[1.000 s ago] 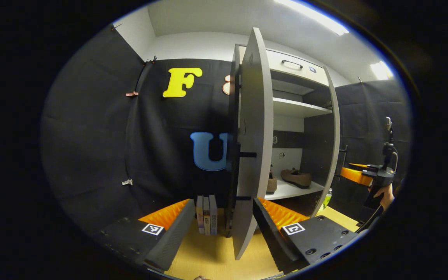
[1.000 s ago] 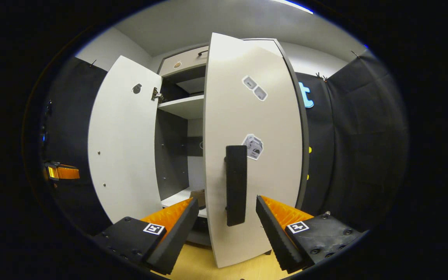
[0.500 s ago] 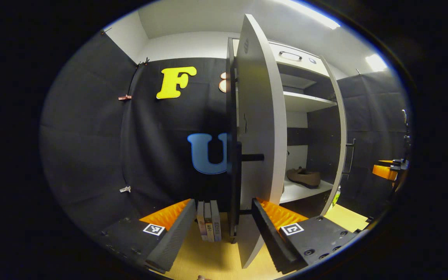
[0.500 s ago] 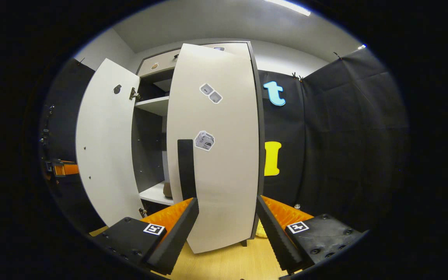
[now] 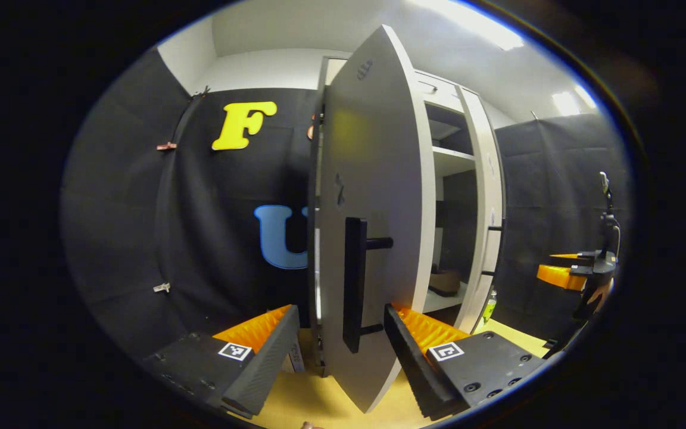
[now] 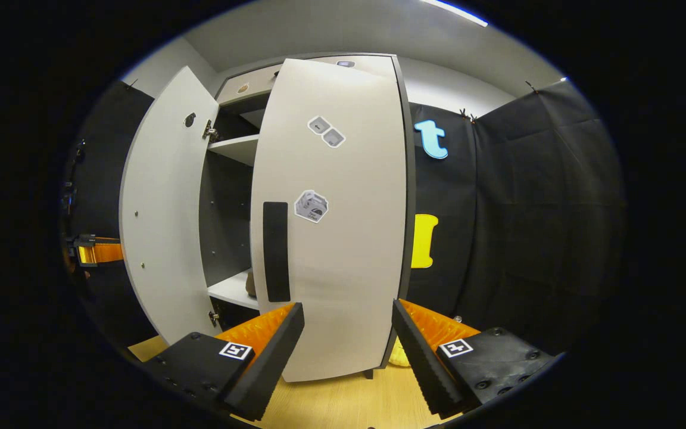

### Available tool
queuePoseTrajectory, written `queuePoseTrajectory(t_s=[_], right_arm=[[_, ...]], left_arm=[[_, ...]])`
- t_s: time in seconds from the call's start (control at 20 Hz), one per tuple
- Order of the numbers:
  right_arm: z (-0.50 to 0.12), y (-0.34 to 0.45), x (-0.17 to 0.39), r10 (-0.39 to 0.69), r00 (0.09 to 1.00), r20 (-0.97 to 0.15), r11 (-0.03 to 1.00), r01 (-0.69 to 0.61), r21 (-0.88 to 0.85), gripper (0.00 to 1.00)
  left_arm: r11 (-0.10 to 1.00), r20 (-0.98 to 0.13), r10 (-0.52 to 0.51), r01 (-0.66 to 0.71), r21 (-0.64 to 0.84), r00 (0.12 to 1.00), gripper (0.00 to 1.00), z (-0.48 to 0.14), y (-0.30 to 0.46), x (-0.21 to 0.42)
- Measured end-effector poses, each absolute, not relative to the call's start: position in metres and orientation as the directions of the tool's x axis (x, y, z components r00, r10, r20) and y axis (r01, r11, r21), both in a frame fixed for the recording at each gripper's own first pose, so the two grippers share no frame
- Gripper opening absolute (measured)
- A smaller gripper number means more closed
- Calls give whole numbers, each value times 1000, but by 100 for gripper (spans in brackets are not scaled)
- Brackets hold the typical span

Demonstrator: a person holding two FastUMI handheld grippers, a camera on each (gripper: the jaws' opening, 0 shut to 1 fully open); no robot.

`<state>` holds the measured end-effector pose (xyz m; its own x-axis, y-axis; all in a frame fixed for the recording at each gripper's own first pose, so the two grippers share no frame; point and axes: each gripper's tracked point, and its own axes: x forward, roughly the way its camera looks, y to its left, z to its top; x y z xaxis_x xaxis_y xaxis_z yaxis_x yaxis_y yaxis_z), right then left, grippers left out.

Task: Grab one shoe with the right hand and put it into the shoe cabinet, grab the other shoe with the left hand and put it into the shoe cabinet; then close the right door with the right hand and the left door with the left hand.

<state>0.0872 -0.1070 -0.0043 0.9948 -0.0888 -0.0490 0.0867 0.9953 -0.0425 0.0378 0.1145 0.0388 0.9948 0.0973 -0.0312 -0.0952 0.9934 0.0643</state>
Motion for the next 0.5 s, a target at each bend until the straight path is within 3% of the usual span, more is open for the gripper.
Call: queuePoseTrajectory(t_s=[0.15,0.3,0.35,0.5], right_arm=[[-4,-116,92,-102,994,-48,994,100,-42,98],[-3,-120,93,-108,993,-47,993,106,-46,98],[-2,-121,93,-111,993,-45,993,108,-48,98],[-3,-122,88,-120,992,-46,992,118,-53,98]], left_arm=[[997,-18,42,-40,65,999,92,37,86,56],[999,-9,-41,41,13,999,89,32,60,66],[998,-8,-63,63,5,998,94,32,53,68],[996,-11,-73,73,45,997,95,38,53,73]])
